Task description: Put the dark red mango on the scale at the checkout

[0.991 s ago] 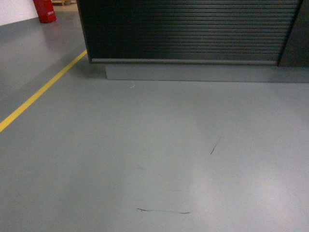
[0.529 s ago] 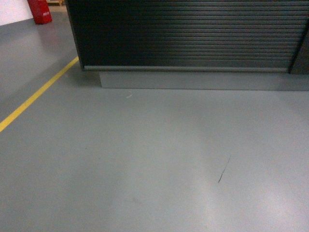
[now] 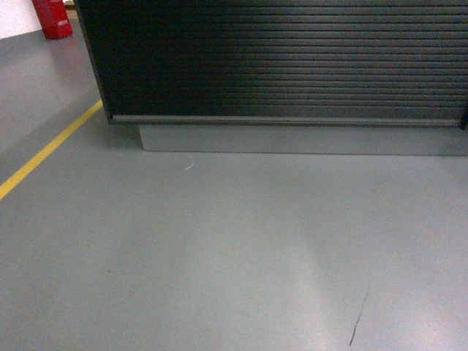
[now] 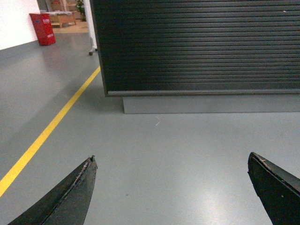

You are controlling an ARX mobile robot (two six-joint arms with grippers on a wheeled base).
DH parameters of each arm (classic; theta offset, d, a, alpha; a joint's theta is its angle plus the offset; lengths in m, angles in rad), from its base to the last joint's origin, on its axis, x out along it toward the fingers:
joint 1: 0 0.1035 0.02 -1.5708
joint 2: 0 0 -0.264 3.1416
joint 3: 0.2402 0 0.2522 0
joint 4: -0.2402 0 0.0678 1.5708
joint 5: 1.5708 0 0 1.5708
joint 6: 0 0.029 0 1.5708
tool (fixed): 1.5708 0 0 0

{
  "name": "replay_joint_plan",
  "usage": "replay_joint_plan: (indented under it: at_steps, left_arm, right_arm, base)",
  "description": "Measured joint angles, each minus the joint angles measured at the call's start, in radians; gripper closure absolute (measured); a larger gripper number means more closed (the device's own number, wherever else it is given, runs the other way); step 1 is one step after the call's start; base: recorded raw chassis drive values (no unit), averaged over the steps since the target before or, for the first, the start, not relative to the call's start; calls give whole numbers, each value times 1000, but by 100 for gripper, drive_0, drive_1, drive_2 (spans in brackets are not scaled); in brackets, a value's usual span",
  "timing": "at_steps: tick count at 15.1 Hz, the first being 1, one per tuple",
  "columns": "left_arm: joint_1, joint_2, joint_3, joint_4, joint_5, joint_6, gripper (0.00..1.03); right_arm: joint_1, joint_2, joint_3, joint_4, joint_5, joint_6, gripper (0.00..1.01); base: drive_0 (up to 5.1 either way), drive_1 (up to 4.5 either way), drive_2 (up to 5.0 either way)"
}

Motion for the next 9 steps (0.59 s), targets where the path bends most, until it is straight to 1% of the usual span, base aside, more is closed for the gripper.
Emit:
replay_joint_plan:
  at_steps: [9]
  left_arm:
    - [0,0,0,-1,1,0,5]
  right_arm:
    - [0,0,0,-5,0,0,3]
  base:
    - [6,438,-426]
